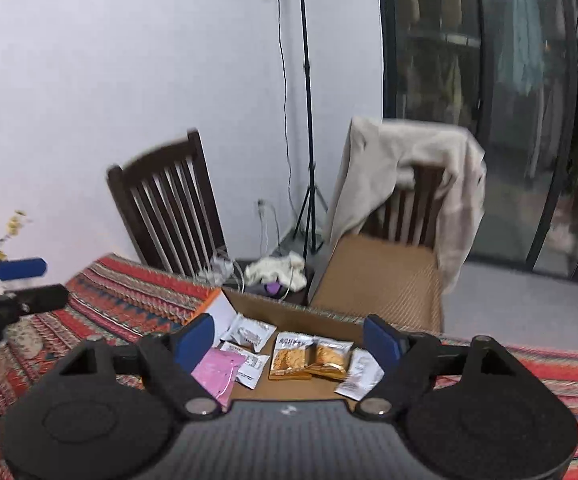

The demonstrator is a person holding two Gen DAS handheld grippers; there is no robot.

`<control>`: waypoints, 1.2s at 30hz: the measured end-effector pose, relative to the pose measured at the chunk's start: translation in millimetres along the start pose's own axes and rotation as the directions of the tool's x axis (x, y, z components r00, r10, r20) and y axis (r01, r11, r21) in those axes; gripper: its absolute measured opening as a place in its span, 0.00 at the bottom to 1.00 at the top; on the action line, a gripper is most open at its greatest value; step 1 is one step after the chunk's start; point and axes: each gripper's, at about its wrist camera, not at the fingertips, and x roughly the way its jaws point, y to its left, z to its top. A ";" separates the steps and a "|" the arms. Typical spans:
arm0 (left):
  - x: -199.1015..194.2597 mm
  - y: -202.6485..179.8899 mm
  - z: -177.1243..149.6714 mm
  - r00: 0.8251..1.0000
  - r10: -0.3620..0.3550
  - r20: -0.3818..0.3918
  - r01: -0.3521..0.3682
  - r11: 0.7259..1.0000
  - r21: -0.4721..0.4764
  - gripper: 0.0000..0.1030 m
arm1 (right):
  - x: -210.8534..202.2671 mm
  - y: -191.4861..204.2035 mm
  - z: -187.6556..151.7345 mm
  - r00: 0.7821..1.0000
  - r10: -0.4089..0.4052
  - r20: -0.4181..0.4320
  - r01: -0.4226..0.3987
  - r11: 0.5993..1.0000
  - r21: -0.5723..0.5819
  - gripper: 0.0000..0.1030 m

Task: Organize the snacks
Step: 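Open both tools to drop the pink and biscuit packets into the box, then move both tools back over the snack pile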

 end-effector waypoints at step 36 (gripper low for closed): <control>-239.8 -6.0 -360.0 0.995 -0.011 -0.101 -0.014 0.970 -0.243 1.00 | -249.5 67.5 -445.8 0.993 -0.021 0.120 0.015 0.999 0.046 1.00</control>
